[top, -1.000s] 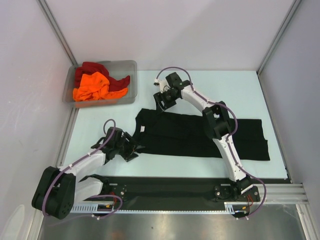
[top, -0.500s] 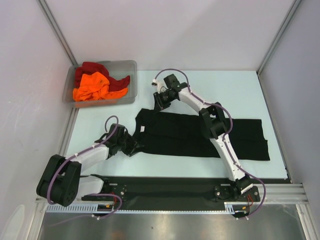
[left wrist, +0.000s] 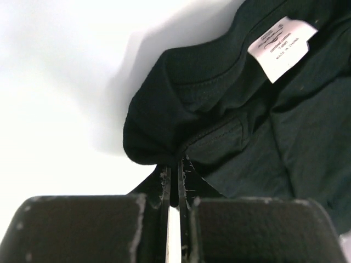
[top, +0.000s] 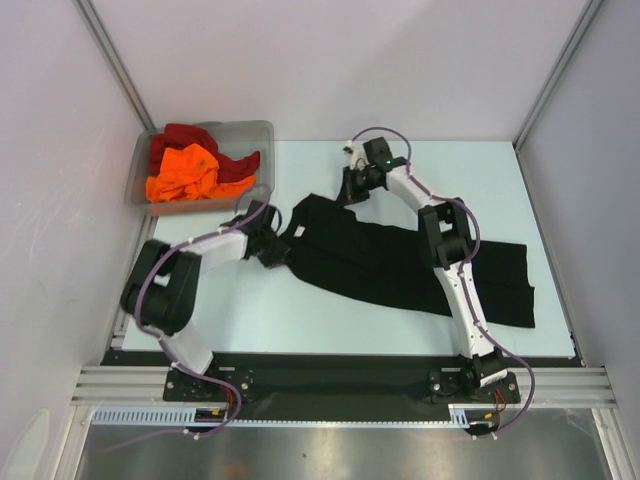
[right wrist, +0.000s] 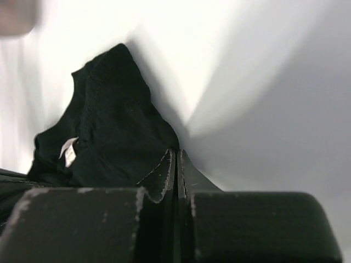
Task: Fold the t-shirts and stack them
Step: Fold the tshirt
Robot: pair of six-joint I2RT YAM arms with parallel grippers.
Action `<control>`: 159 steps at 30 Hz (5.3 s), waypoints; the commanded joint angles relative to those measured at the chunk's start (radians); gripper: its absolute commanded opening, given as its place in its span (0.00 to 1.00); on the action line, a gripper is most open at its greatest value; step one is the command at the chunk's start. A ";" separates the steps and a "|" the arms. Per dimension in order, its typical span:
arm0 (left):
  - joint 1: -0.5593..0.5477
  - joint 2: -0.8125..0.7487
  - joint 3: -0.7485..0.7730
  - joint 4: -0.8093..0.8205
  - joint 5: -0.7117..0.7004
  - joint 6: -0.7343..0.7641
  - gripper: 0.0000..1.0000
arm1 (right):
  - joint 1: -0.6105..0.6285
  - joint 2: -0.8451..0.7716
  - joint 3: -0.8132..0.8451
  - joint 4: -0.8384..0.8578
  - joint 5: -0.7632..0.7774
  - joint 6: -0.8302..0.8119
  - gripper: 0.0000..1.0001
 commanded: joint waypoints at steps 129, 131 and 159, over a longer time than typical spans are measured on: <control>0.153 -0.502 0.212 -0.352 0.063 0.640 0.54 | 0.644 -0.512 -0.668 -0.394 0.576 0.549 0.03; 0.153 -0.487 0.210 -0.325 0.089 0.634 0.55 | 0.637 -0.539 -0.668 -0.385 0.576 0.543 0.14; 0.107 -0.298 0.190 -0.107 0.223 0.460 0.53 | -0.202 -0.041 0.126 0.039 0.218 0.210 0.55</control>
